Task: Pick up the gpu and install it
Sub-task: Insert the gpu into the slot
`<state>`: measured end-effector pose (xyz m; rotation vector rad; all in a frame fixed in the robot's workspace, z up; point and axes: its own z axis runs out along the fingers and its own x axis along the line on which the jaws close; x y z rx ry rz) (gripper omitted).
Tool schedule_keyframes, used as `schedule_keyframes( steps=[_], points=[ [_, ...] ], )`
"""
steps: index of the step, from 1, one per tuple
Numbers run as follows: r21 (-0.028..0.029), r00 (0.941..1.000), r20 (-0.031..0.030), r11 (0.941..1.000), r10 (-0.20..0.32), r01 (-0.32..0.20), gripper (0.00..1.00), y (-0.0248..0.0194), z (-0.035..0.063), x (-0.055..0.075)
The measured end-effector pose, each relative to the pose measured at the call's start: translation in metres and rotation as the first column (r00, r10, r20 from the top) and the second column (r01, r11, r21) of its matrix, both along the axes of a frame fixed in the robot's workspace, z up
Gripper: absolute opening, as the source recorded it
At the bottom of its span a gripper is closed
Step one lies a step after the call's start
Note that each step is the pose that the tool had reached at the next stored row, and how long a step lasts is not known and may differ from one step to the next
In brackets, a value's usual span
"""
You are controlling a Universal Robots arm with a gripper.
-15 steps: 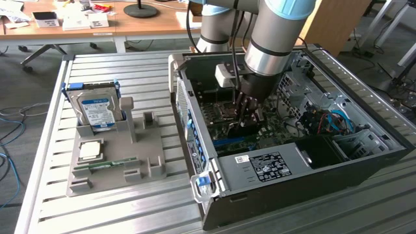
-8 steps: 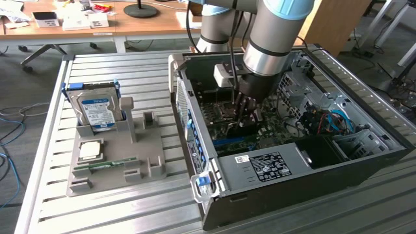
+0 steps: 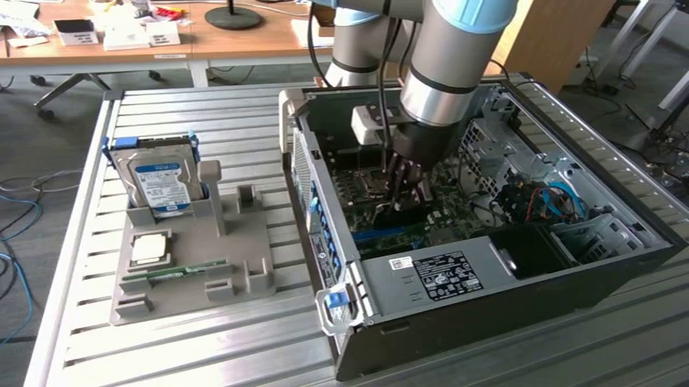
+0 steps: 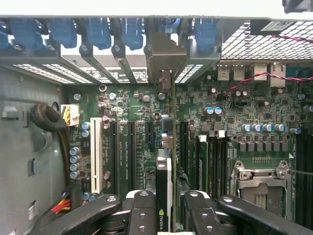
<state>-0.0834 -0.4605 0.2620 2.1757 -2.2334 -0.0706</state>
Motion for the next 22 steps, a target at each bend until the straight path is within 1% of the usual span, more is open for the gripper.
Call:
schedule_keyframes(
  steps=[15, 18, 22],
  points=[
    [-0.0003, 1.0, -0.0001, 1.0, -0.002, 0.002, 0.27, 0.0, -0.004, -0.0004],
    [-0.0001, 1.0, -0.0001, 1.0, -0.002, 0.002, 0.27, -0.0014, -0.0041, -0.0004],
    [-0.0002, 1.0, -0.0001, 1.0, -0.002, 0.002, 0.27, -0.0015, -0.0053, -0.0003]
  ],
)
